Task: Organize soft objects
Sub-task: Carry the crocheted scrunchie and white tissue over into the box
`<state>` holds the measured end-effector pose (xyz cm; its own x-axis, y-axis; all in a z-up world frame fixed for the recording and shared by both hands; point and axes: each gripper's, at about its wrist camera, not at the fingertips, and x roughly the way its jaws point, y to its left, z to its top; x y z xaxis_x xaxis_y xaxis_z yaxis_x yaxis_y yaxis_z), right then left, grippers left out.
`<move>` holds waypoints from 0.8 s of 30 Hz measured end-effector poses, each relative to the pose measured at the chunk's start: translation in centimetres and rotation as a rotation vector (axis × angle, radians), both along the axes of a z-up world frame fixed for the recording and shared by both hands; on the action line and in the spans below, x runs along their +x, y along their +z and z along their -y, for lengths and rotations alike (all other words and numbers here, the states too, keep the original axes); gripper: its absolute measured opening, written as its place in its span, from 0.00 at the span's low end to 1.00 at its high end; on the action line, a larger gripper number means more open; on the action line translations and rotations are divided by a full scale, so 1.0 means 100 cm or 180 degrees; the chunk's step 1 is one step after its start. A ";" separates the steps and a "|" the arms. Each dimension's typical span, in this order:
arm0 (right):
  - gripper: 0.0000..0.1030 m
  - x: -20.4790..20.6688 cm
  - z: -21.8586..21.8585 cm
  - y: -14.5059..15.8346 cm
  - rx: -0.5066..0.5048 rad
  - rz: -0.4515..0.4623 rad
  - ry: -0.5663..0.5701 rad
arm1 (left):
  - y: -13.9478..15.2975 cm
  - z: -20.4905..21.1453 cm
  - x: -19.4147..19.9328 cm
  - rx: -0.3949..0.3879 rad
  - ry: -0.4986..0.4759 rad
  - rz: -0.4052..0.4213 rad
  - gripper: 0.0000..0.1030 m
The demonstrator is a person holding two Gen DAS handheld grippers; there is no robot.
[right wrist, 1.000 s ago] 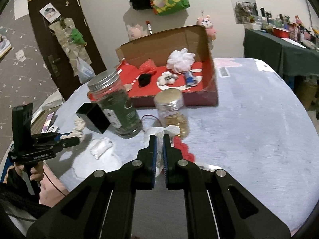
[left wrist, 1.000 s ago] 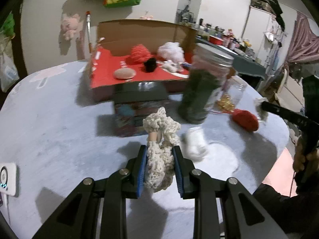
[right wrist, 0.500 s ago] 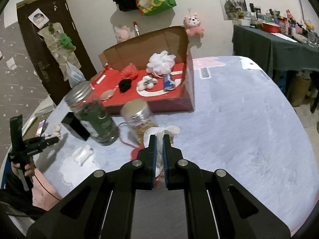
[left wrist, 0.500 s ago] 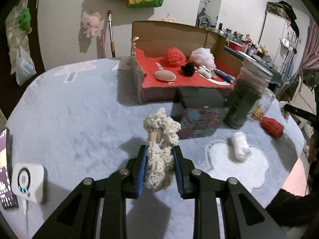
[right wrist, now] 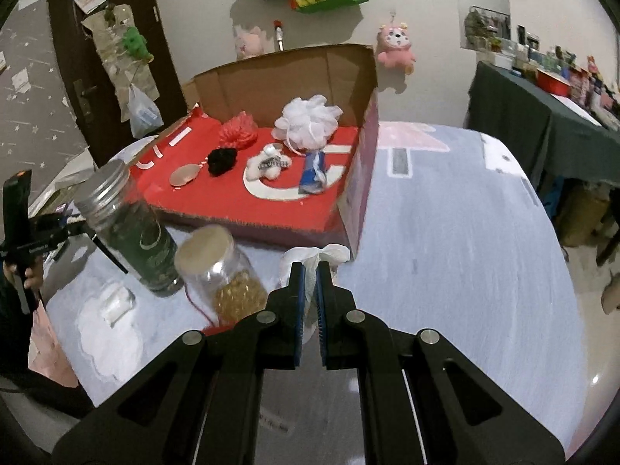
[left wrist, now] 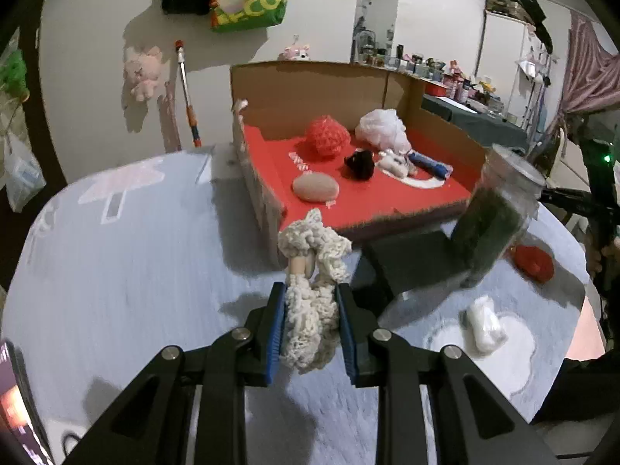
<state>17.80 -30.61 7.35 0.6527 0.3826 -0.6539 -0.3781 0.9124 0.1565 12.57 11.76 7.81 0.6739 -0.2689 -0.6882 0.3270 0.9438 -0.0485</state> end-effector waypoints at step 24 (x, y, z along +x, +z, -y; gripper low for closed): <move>0.05 0.113 -0.085 0.003 -0.0368 -0.0593 0.0481 | 0.011 0.110 0.133 0.0405 -0.0825 -0.0681 0.26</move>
